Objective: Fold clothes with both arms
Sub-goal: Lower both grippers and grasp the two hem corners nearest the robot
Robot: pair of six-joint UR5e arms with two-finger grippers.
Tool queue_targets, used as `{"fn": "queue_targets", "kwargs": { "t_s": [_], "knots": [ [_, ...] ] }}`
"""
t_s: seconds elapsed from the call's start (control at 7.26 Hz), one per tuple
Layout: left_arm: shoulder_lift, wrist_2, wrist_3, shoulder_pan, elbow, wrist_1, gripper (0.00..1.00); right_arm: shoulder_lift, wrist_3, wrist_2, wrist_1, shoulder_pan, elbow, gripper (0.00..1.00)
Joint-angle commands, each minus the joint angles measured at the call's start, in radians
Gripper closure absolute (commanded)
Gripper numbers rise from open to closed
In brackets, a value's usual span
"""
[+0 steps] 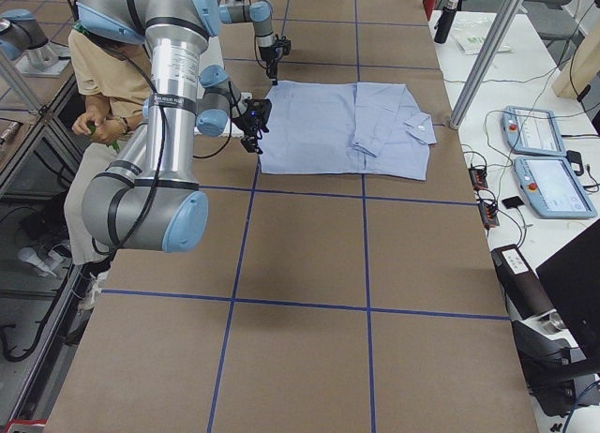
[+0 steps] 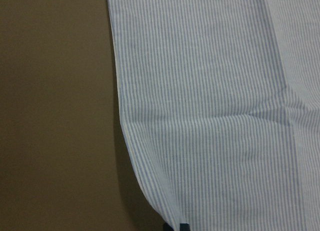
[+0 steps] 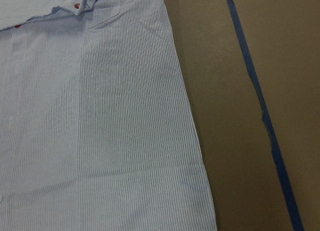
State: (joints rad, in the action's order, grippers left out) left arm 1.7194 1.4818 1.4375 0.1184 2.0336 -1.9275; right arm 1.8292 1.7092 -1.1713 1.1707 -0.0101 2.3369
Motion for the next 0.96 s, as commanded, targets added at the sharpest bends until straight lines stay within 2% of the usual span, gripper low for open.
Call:
{"fn": "queue_targets", "kwargs": {
  "t_s": [0.0,0.14,0.41,0.55,0.83],
  "knots": [
    [-0.001,-0.003,0.006,-0.002,0.004,-0.001,1.00,0.061,0.019,0.085,-0.160,0.048,-0.109,0.00],
    [-0.001,-0.005,0.006,-0.002,0.004,-0.002,1.00,0.055,0.058,0.125,-0.161,0.071,-0.143,0.07],
    [0.000,-0.029,0.006,0.000,0.007,-0.001,1.00,0.009,0.069,0.131,-0.152,0.076,-0.159,0.51],
    [0.000,-0.029,0.006,0.000,0.007,-0.001,1.00,-0.020,0.067,0.130,-0.151,0.076,-0.181,0.55],
    [0.000,-0.031,0.006,0.000,0.007,-0.001,1.00,-0.042,0.066,0.139,-0.149,0.078,-0.215,0.55]
  ]
}}
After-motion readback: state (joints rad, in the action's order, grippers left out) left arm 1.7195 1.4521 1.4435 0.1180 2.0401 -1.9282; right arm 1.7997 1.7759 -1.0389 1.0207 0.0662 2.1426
